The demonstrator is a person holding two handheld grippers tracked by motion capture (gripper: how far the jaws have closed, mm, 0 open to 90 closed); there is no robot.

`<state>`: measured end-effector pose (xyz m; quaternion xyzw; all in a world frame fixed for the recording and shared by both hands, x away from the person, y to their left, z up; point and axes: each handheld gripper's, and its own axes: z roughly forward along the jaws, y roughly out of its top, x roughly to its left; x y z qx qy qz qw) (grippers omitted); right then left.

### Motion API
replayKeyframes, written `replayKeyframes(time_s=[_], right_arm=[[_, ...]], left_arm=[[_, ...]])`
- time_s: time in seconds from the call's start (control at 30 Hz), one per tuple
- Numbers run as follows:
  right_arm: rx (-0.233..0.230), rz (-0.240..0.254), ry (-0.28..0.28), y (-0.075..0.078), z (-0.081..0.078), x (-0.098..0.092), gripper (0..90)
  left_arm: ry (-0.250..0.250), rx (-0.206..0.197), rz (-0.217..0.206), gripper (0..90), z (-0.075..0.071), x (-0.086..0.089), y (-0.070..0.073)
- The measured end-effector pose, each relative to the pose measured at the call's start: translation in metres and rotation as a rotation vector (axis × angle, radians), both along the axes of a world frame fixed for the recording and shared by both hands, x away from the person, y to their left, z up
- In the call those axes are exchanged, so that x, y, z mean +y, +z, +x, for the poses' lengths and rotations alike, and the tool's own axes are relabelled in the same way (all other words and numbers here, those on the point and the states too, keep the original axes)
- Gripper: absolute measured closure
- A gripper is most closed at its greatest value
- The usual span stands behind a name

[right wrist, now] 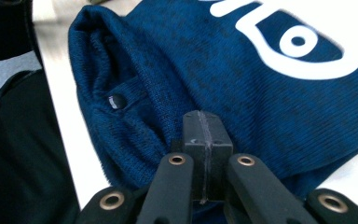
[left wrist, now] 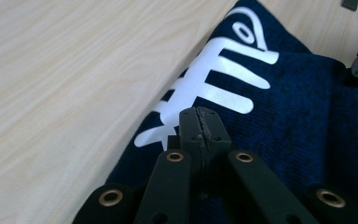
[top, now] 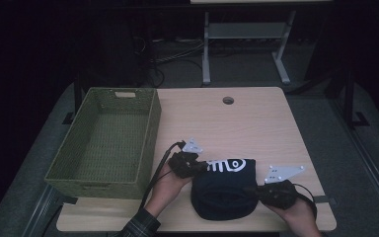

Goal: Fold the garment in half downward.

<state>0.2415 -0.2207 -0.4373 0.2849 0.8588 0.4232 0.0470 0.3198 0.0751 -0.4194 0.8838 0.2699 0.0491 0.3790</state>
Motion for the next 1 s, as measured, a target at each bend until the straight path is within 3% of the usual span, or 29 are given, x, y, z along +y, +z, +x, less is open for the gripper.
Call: replayKeyframes(time_s=[0.17,0.33,0.47,0.83,1.0], right_arm=[[0.028,-0.010,0.012,-0.009,-0.008,0.002,89.9],[0.036,-0.062,0.029,-0.021,-0.018,0.010,90.0],[0.031,-0.086,0.036,-0.024,-0.021,0.016,90.0],[0.027,-0.079,0.098,-0.027,-0.025,0.038,90.0],[0.010,-0.089,0.117,-0.025,-0.018,0.048,90.0]], left_arm=[[-0.006,0.021,0.011,89.8,-0.001,-0.002,-0.009],[-0.021,0.020,0.081,90.0,0.001,-0.013,-0.025],[-0.024,0.016,0.090,90.0,0.007,-0.016,-0.029],[-0.063,0.005,0.108,90.0,0.032,-0.033,-0.030],[-0.049,0.003,0.076,90.0,0.042,-0.040,-0.027]])
